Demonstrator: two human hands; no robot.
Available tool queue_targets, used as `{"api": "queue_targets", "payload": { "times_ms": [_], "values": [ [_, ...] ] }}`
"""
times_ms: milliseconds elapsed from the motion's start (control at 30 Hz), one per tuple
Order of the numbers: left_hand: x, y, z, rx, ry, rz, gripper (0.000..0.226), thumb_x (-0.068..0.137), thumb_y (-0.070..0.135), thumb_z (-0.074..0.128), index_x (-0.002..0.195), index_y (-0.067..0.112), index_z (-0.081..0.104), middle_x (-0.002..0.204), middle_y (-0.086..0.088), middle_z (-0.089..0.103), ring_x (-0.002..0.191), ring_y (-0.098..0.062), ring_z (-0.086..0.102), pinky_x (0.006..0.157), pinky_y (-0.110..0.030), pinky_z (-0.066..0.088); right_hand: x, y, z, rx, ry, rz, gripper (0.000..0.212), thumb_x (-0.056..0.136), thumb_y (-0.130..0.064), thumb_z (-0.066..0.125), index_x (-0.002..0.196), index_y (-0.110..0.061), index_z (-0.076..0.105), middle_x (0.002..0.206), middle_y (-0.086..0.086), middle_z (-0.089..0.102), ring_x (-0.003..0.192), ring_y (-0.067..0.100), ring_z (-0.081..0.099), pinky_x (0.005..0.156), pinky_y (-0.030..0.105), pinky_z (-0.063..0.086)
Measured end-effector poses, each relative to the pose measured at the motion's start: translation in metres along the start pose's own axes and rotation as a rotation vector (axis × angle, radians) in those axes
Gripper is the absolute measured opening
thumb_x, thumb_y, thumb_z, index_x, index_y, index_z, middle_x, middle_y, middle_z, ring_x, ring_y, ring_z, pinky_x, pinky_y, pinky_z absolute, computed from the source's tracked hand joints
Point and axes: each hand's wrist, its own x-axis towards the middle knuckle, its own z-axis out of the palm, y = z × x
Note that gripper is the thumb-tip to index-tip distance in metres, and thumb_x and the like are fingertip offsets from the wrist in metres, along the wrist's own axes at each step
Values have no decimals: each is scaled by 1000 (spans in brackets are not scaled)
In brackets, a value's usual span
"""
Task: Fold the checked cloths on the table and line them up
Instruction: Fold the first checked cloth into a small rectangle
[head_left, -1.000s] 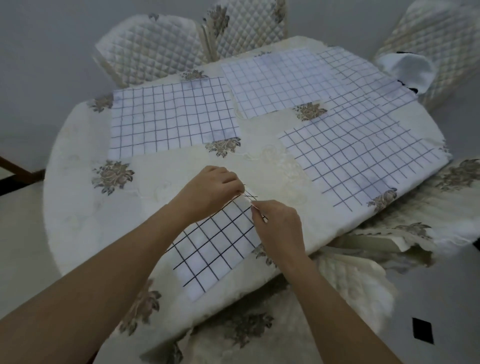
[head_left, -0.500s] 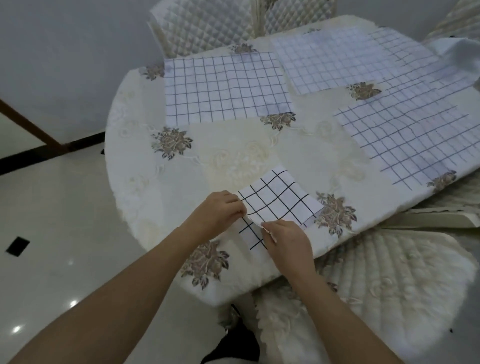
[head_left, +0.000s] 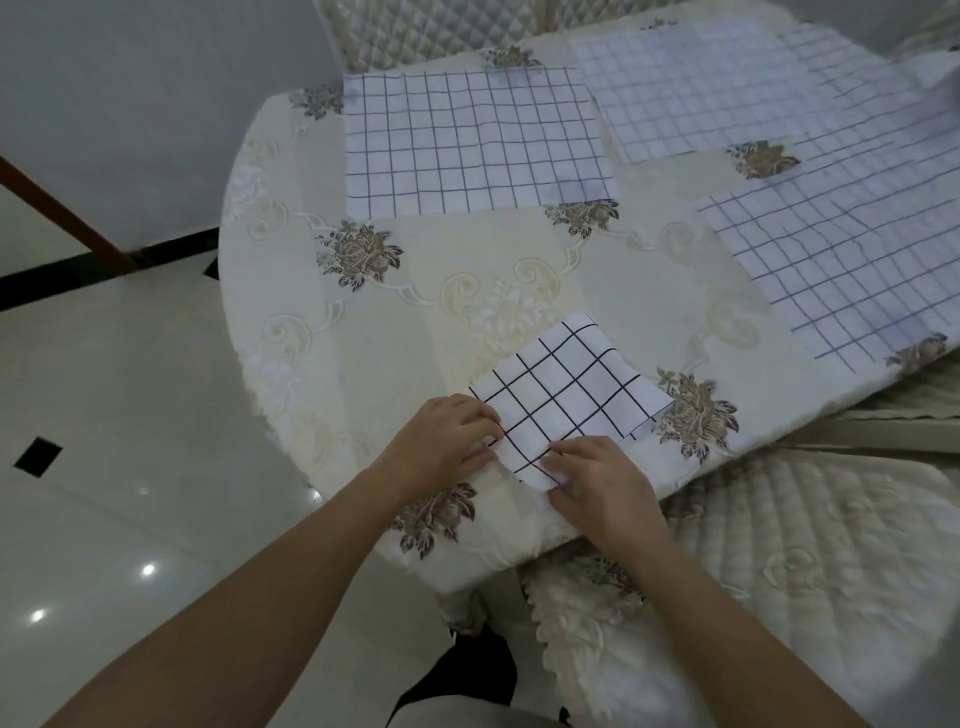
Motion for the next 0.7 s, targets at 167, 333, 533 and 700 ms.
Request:
{"api": "queue_targets", "payload": {
  "times_ms": [167,333,533,700],
  "values": [
    [0,11,1,72,19,-54,20,93,29,51,99,19,67,113,1,63,106,-23,59,89,-41,48,-5,14,-8,-81,-137,-164,42,74,-35,73,113,-20,71,125,6,63,114,29,58,85,41,56],
    [10,33,8,165,87,-169,20,90,28,50,95,19,67,108,1,65,102,-24,60,92,-41,46,-1,23,-10,-119,-148,-232,38,81,-25,66,119,-22,67,127,7,61,116,27,56,86,41,55],
    [6,54,26,208,-45,-223,47,94,46,45,135,24,53,153,-4,42,141,-24,37,116,-45,30,0,44,-16,-123,-142,-205,38,80,-16,69,118,-20,68,125,6,62,115,27,56,87,44,56],
    [9,63,30,269,-71,-246,47,96,48,46,137,26,51,152,-7,42,141,-27,38,116,-49,30,2,51,-19,-99,-155,-235,36,81,-18,67,117,-19,68,124,6,62,115,27,55,90,42,54]
  ]
}}
